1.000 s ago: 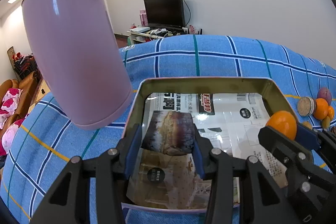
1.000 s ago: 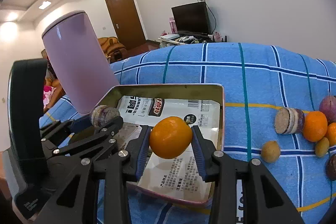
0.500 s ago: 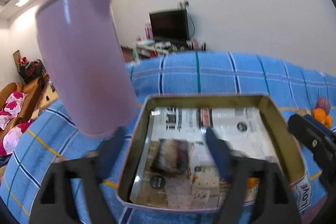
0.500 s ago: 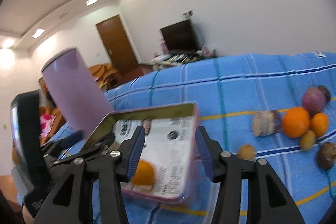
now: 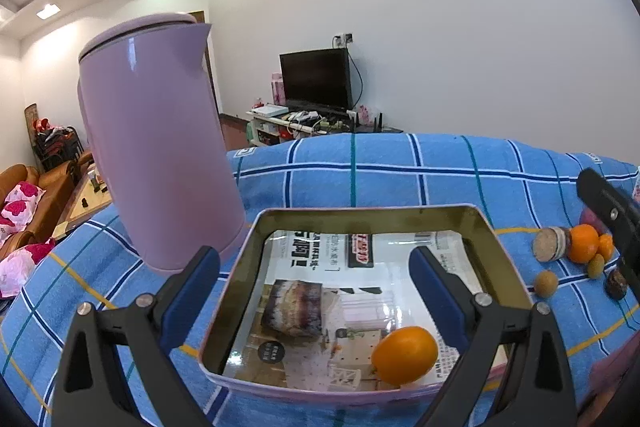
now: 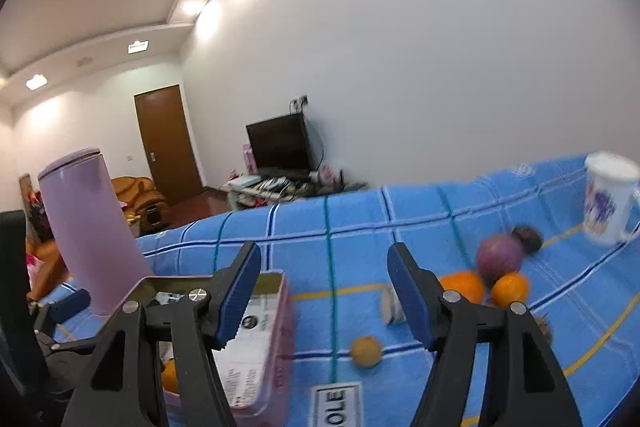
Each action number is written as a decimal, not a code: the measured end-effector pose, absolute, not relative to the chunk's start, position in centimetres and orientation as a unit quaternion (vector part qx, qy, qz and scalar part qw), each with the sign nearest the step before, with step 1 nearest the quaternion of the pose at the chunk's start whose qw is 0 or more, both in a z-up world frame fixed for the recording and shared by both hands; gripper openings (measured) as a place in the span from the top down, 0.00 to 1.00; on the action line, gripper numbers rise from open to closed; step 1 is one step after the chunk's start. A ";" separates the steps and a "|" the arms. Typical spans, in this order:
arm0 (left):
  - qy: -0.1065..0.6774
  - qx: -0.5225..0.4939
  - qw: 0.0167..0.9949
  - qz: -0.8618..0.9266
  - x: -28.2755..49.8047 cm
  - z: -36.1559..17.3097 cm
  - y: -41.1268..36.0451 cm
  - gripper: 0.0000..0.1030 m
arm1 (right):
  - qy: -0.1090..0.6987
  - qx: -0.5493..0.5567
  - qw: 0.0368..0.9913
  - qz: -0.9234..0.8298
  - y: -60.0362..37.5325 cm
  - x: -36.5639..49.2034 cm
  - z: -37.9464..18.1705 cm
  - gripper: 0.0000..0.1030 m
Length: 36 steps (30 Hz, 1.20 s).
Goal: Organize fruits
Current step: 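Move the right tool to the brown taro bulb and grasp it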
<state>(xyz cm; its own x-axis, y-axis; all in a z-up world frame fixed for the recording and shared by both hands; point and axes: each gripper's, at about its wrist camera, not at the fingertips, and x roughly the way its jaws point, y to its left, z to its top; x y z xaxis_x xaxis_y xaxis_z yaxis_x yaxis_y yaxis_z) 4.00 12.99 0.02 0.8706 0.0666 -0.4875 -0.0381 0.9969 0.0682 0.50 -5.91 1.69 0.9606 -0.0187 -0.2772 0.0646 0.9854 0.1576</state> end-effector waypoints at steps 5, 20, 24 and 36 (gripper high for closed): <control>0.252 0.036 0.967 0.028 3.7 -0.2 12.3 0.05 | 0.141 0.047 0.988 -0.043 -6.1 0.1 1.7 0.35; 0.241 0.033 0.970 0.021 2.7 0.1 11.7 0.00 | 0.156 0.027 0.986 -0.052 -8.3 -1.6 1.6 0.35; 0.235 0.037 0.971 0.018 2.3 0.2 11.2 0.00 | 0.156 0.024 0.985 -0.064 -10.3 -2.6 1.7 0.35; 0.253 0.031 0.967 0.000 0.8 -0.1 8.7 0.00 | 0.160 0.035 0.981 -0.107 -16.5 -4.7 2.0 0.35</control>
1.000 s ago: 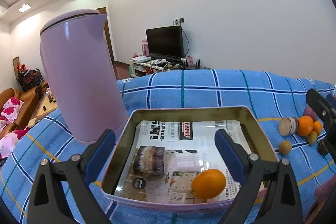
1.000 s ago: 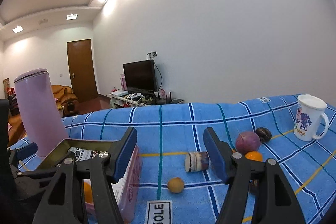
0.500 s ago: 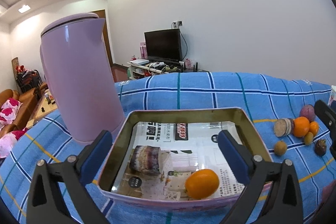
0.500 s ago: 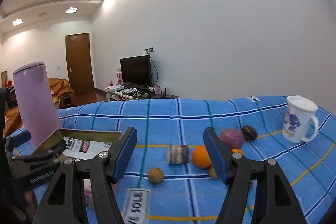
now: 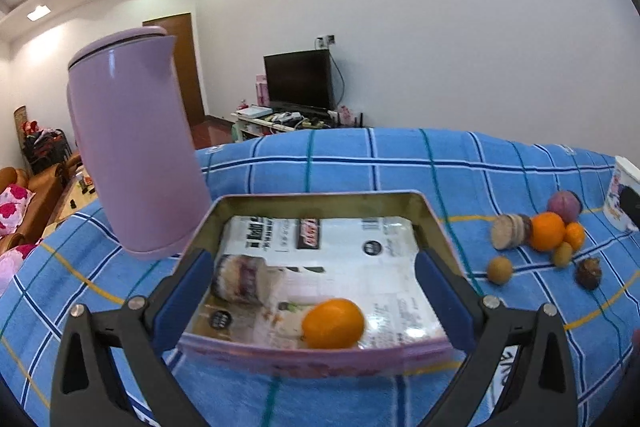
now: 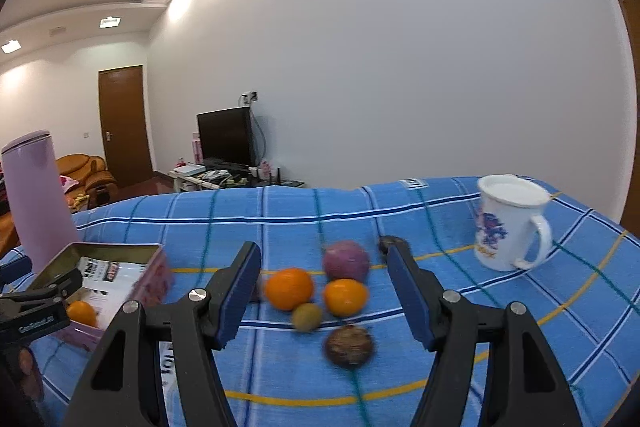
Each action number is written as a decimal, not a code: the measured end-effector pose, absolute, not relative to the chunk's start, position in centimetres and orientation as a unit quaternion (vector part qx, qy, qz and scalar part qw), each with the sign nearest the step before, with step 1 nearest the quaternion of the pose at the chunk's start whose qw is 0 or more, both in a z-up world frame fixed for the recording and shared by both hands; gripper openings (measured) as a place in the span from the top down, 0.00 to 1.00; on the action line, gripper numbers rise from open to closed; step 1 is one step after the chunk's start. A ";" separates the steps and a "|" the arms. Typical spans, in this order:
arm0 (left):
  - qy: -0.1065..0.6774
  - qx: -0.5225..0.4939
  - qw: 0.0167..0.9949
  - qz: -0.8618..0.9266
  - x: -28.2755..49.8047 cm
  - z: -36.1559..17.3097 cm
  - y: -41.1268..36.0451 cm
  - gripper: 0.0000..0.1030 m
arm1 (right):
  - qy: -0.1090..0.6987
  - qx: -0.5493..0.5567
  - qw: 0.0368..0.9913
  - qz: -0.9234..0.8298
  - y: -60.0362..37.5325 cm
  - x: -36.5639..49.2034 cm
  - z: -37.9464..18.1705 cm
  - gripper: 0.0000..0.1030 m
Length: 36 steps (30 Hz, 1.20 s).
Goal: Organize fruits
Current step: 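Move the right tool to the brown taro bulb and grasp it, then grasp a small brown round fruit with the left tool while the right tool holds the taro bulb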
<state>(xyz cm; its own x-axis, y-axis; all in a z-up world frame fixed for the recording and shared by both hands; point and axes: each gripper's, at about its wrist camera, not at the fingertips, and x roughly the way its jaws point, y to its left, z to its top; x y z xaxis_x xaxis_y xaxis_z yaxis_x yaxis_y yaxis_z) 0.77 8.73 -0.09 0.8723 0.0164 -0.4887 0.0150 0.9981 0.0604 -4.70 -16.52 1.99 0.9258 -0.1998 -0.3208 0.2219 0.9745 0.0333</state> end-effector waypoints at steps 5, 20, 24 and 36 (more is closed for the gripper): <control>0.251 0.051 0.967 -0.013 0.1 -0.1 7.0 0.00 | 0.166 0.052 0.977 -0.126 -19.2 -5.2 2.1 0.35; 0.305 0.065 0.945 -0.101 -0.8 -0.2 2.4 0.03 | 0.318 0.090 0.944 -0.024 -21.9 -2.3 -0.4 0.35; 0.303 0.056 0.945 -0.105 -0.6 0.5 2.0 0.04 | 0.368 0.070 0.927 -0.002 -20.8 -0.6 -1.7 0.35; 0.331 0.096 0.927 -0.148 1.1 -0.2 -3.8 0.25 | 0.424 0.068 0.903 0.005 -21.1 0.7 -3.6 0.60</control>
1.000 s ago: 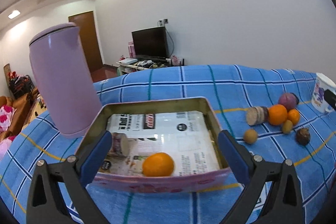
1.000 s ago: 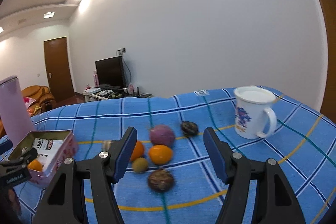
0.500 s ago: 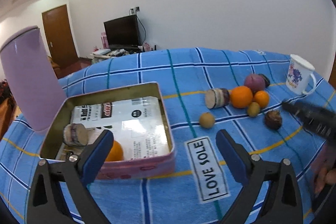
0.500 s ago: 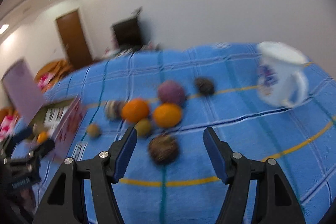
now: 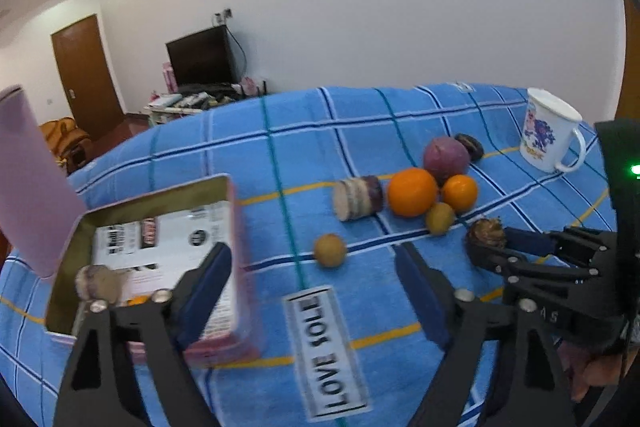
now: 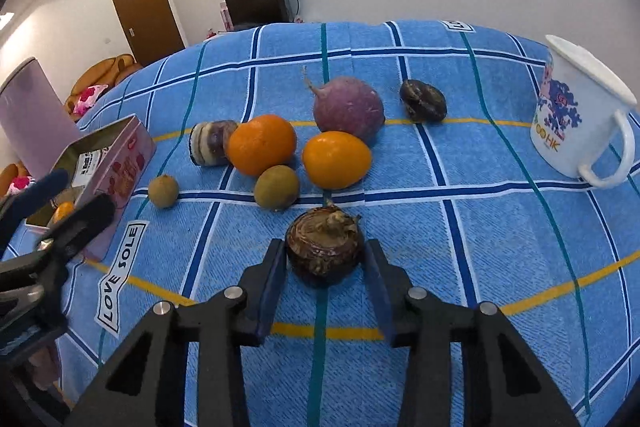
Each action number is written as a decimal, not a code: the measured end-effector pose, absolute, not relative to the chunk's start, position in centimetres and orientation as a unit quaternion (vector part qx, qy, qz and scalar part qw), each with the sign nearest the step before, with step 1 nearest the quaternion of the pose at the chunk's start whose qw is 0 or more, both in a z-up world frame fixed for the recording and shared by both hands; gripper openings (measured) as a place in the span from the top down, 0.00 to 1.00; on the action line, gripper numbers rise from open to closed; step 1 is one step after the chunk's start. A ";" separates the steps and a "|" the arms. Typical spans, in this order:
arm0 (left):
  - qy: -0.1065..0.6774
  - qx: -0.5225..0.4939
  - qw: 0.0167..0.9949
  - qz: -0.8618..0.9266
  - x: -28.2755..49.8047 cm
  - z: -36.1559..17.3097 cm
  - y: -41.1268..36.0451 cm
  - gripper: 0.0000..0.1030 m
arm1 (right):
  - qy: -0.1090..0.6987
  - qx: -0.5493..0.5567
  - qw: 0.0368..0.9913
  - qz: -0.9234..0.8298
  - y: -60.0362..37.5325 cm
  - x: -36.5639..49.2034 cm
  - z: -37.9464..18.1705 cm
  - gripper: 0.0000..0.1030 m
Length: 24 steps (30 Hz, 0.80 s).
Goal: Organize fruits
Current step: 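Grasp a small brown round fruit with the left tool while the right tool holds the taro bulb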
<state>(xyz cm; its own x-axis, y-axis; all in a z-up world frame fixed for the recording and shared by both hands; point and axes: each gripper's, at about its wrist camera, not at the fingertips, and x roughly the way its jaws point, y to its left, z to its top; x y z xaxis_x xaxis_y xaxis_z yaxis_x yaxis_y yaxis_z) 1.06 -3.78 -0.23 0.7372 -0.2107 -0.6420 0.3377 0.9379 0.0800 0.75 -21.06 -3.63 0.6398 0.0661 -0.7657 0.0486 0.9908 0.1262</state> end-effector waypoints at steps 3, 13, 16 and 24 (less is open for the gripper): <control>0.352 0.101 0.918 -0.149 2.0 -1.0 -5.2 0.33 | 0.412 0.097 0.906 -0.009 -22.5 0.1 -3.4 0.60; 0.401 0.120 0.903 -0.100 5.2 -3.7 -7.9 0.47 | 0.361 0.152 0.920 -0.027 -25.2 -1.4 -1.8 0.60; 0.418 0.096 0.899 -0.083 6.4 -4.0 -7.3 0.55 | 0.365 0.157 0.917 -0.022 -25.2 -1.2 -1.9 0.60; 0.428 0.089 0.893 -0.109 7.0 -4.4 -8.2 0.74 | 0.367 0.170 0.914 -0.024 -25.7 -1.4 -2.1 0.60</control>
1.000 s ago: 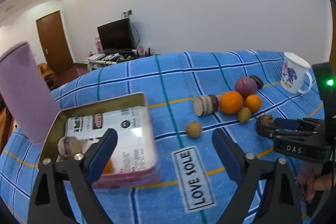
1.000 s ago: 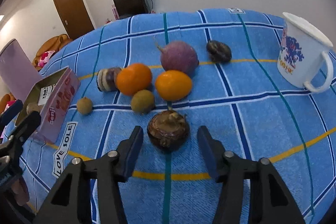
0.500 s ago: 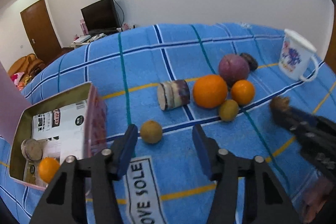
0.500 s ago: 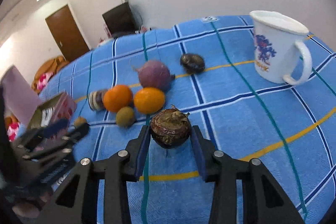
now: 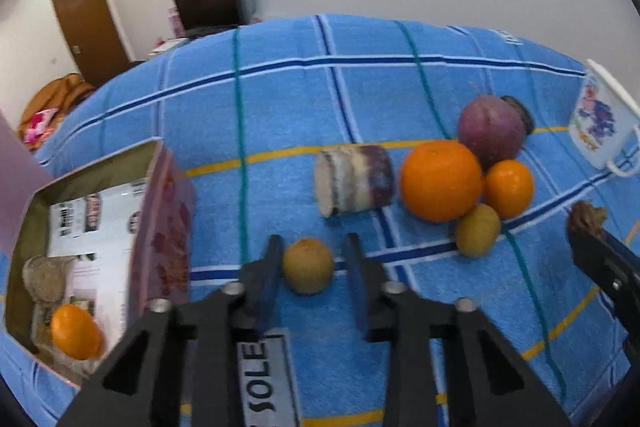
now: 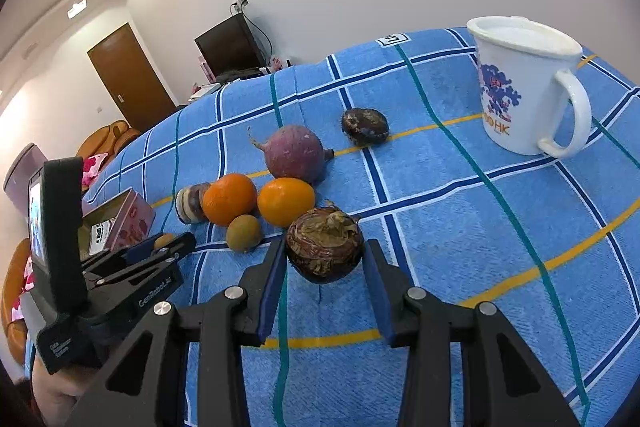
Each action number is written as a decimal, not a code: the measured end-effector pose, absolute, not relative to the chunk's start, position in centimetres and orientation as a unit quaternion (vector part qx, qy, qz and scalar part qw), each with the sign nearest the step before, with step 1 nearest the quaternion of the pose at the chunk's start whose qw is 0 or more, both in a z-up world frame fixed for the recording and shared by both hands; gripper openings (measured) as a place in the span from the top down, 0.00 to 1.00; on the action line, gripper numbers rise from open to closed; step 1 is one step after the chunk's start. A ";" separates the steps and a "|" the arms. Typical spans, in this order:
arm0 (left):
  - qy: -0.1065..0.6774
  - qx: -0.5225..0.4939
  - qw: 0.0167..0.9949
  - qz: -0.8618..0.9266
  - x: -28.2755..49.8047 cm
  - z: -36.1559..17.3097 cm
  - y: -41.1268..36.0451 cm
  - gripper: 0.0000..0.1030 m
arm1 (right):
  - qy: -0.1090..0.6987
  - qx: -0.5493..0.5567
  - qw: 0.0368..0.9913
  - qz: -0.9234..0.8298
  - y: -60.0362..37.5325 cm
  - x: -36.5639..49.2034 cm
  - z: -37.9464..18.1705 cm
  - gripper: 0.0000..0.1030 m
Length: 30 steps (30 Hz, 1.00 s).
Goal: Organize fruits
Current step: 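Grasp a small brown round fruit with the left tool while the right tool holds the taro bulb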
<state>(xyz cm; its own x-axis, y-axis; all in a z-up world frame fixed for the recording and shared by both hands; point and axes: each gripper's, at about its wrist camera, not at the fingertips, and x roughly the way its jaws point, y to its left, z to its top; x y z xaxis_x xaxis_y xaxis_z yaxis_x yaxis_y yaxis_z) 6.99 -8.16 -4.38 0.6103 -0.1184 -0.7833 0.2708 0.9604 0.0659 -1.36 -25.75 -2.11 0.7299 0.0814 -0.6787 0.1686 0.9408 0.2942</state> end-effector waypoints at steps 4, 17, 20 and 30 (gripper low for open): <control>0.431 0.051 0.886 -0.161 6.7 -4.2 -7.6 0.74 | 0.365 0.175 0.914 -0.029 -26.1 -1.4 -2.2 0.60; 0.326 0.008 0.899 -0.291 1.4 -0.8 -6.7 0.74 | 0.319 0.169 0.932 -0.041 -26.4 -2.3 -1.0 0.60; 0.304 0.032 0.909 -0.282 0.5 -0.4 -7.4 0.74 | 0.298 0.151 0.941 -0.042 -25.8 -2.6 -0.4 0.60; 0.277 0.080 0.930 -0.227 0.5 0.6 -5.9 0.74 | 0.238 0.079 0.966 -0.055 -23.0 -4.1 1.1 0.60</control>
